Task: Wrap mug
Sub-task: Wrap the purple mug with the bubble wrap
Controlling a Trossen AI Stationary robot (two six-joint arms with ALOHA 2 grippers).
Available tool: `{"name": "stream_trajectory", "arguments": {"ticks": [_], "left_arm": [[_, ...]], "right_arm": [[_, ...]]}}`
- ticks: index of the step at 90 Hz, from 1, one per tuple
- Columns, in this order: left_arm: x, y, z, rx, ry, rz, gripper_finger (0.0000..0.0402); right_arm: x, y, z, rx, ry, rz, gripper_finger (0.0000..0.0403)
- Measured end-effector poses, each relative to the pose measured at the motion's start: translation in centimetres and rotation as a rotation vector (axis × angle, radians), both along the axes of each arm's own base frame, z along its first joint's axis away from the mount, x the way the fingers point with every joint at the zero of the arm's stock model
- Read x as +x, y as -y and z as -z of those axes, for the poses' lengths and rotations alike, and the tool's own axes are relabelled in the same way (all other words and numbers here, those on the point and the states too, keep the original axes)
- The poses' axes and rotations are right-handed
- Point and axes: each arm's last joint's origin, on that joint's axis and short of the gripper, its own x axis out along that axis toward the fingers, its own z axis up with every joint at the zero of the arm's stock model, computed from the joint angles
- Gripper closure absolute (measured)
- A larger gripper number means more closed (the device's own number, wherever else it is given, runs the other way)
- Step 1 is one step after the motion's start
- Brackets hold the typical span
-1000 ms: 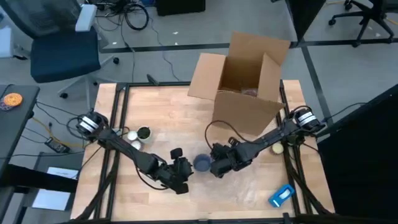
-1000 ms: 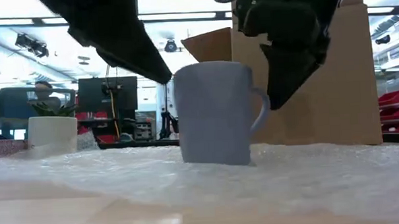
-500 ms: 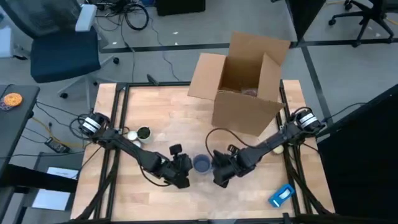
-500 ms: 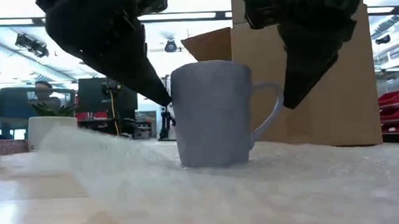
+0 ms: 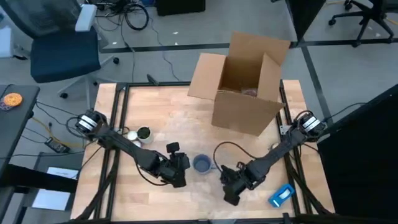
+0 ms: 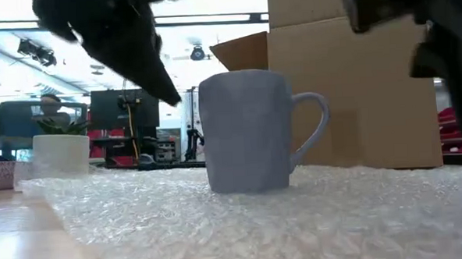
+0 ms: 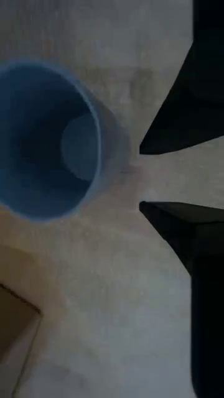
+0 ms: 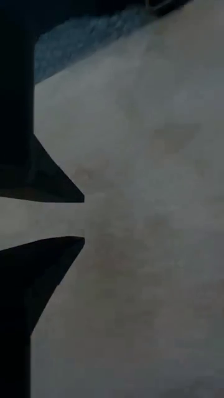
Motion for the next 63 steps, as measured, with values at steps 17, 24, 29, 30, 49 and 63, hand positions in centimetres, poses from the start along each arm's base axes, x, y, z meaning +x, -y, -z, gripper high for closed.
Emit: {"name": "stream_trajectory", "arguments": {"ticks": [17,24,29,30,49,63], "left_arm": [[0.3,2.7,-1.1,0.121,0.076,0.328,0.0284],[0.5,3.2,-1.6,0.18,0.118,0.436,0.0284],[0.9,3.2,-1.8,0.195,0.14,0.467,0.0284],[0.9,3.1,-1.8,0.197,0.144,0.467,0.0284],[2.5,0.6,-1.7,0.14,0.124,0.462,0.0284],[3.0,-0.3,-1.6,0.112,0.114,0.501,0.0284]], "right_arm": [[-0.9,0.2,1.3,-0.001,-0.054,0.0,0.0331],[-1.1,0.6,1.7,-0.001,-0.08,-0.018,0.0331],[-1.2,0.8,2.1,0.0,-0.096,-0.025,0.0331],[-1.3,0.9,2.2,0.0,-0.1,-0.025,0.0331],[-2.1,2.9,3.3,-0.039,-0.226,-0.003,0.0331],[-2.3,4.2,3.3,-0.086,-0.292,-0.037,0.0331]]}}
